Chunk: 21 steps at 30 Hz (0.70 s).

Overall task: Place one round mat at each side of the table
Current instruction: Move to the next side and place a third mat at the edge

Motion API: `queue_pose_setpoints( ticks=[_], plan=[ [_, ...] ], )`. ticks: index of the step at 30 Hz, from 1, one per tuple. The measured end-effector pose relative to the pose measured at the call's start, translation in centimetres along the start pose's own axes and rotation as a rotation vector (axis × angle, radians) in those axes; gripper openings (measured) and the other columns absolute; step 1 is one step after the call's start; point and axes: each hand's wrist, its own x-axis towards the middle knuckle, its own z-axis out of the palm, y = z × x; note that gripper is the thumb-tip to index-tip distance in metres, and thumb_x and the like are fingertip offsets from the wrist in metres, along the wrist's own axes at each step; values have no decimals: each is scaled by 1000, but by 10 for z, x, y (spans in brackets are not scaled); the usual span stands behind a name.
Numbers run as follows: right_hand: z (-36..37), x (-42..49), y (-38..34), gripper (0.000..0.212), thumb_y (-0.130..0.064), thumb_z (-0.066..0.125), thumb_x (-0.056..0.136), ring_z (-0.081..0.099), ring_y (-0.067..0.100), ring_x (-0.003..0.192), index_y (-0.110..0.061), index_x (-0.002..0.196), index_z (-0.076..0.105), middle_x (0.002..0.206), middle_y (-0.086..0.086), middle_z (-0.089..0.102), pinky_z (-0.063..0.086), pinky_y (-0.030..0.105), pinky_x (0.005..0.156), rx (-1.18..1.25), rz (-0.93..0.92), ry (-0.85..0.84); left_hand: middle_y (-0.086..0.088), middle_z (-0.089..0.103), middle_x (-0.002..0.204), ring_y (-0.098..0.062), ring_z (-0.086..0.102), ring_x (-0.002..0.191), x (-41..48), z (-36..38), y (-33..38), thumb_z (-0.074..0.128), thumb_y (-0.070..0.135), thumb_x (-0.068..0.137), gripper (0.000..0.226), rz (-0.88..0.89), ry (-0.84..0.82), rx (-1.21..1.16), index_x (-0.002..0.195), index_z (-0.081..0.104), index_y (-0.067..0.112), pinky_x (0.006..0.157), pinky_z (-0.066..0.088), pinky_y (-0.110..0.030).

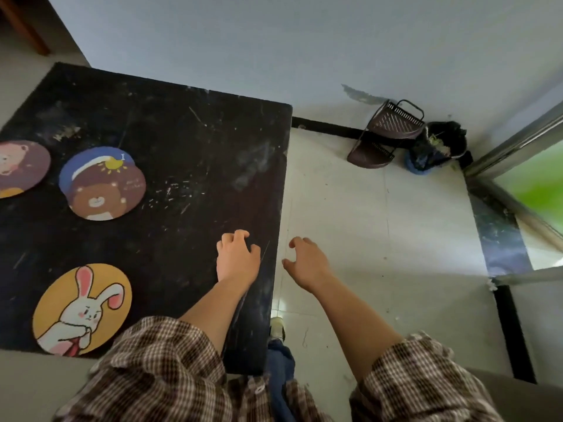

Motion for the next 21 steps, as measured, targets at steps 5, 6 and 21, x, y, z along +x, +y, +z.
queue_pose_setpoints(
  ticks=[5,6,21],
  plan=[
    [-19,59,-6,41,-34,61,87,54,27,110,-17,122,49,126,7,55,48,38,88,-55,-128,-18,-9,42,135,-24,38,121,31,3,18,50,22,92,38,-105,92,-35,129,46,17,91,42,-35],
    [-22,69,-8,41,-34,61,87,53,27,110,-17,122,49,125,7,55,48,39,89,-61,-158,-20,-9,42,134,-24,38,121,36,3,19,50,22,92,38,-125,107,-38,129,46,17,90,42,-34],
    [-54,203,-78,49,-36,64,84,42,26,121,-19,125,45,130,6,49,42,42,98,-288,-659,-226,-7,44,133,-24,39,123,96,-3,43,52,22,91,39,-508,402,-171,130,46,19,95,44,-39]
  ],
)
